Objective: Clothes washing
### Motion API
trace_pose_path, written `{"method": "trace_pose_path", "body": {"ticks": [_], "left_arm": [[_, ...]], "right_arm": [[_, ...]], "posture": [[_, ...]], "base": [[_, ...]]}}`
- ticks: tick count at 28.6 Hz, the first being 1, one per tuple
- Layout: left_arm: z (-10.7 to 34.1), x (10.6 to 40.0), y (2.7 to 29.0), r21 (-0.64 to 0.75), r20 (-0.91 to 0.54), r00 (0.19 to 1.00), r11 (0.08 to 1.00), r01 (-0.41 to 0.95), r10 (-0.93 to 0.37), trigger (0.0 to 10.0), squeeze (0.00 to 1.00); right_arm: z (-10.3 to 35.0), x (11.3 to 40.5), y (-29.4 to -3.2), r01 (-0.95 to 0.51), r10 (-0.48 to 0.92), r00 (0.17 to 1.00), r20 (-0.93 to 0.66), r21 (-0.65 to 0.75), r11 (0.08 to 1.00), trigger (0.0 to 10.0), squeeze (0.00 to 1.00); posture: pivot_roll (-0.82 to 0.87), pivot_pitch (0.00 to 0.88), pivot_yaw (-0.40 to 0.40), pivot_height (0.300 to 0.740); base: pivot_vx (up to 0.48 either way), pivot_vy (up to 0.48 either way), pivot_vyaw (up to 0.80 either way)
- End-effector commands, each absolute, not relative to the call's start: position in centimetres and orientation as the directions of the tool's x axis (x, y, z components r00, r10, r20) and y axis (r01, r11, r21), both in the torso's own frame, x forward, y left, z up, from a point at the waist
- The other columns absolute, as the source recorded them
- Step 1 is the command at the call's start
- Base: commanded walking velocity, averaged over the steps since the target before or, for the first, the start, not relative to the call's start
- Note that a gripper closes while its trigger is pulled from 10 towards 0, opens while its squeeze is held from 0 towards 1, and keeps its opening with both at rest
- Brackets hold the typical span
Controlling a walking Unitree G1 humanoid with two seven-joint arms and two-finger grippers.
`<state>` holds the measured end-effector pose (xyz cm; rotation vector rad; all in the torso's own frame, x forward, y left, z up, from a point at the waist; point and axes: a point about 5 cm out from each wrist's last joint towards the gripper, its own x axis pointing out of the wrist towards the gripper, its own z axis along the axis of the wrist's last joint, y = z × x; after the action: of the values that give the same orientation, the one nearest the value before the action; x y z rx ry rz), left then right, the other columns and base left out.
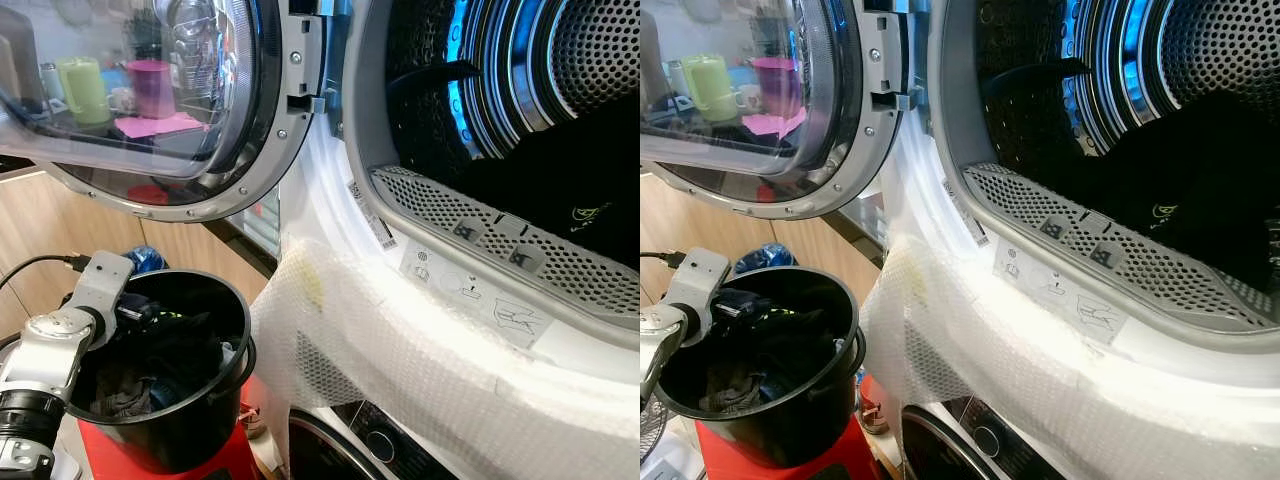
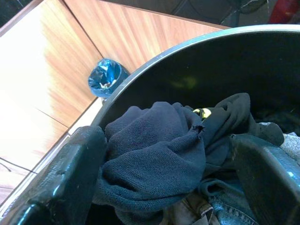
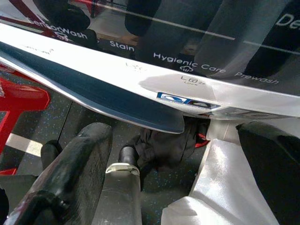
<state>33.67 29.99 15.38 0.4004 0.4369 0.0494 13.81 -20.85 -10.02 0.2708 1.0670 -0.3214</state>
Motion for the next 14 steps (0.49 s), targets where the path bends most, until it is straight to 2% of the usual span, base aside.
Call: {"method": "trace_pose_path", "body": {"ticks": [1,10,14], "left_arm": [[15.06,33.59,30.30,0.411,-0.414,0.897,0.911,0.028,0.159,10.0,0.00],[15.50,33.17,30.89,0.414,-0.323,0.906,0.902,-0.127,0.276,10.0,0.00],[15.06,32.79,30.66,0.349,-0.301,0.902,0.916,-0.199,0.310,10.0,0.00]], "right_arm": [[-9.83,13.92,-21.54,0.394,-0.145,0.457,-0.877,0.053,0.918,10.0,0.00],[-9.72,14.00,-21.77,0.401,-0.152,0.478,-0.865,0.061,0.914,10.0,0.00],[-9.62,14.21,-21.79,0.400,-0.155,0.492,-0.857,0.064,0.914,10.0,0.00]], "posture": [[0.27,0.019,-0.123,0.740],[0.27,0.008,-0.121,0.740],[0.27,0.009,-0.121,0.740]], "base": [[0.000,0.000,0.00],[0.000,0.000,0.00],[0.000,0.000,0.00]]}}
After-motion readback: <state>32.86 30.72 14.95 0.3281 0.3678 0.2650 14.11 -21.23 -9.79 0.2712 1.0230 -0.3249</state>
